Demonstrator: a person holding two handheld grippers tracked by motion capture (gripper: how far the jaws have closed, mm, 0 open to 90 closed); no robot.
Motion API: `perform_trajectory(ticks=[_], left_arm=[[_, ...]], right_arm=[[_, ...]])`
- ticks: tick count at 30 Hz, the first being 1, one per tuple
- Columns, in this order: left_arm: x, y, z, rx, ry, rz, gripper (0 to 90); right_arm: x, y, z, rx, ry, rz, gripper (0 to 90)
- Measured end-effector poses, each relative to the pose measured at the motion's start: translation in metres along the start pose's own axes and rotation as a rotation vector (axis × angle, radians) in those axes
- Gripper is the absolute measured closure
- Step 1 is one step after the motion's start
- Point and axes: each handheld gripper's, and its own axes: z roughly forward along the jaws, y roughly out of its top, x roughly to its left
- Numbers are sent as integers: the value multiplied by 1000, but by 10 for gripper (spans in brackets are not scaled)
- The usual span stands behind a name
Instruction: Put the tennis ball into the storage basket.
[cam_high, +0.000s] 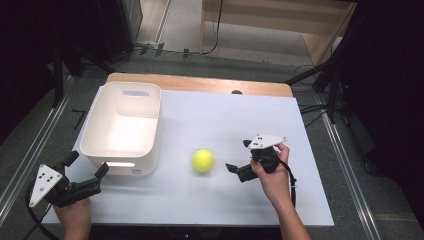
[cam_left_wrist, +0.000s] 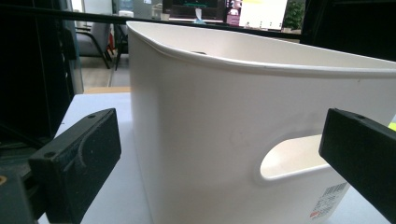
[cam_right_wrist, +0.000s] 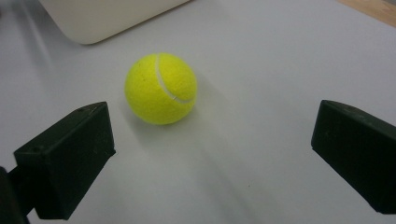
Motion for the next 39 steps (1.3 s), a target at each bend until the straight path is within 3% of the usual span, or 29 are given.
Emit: perform_trajectory(ticks=[23,39], left_arm=[[0,0,0,1,-1,0,0],[0,0,0,-1,-2,-1,0]], right_arm=[[15,13,25,45,59,-48,0],[24,17,45,107,90,-67,0]])
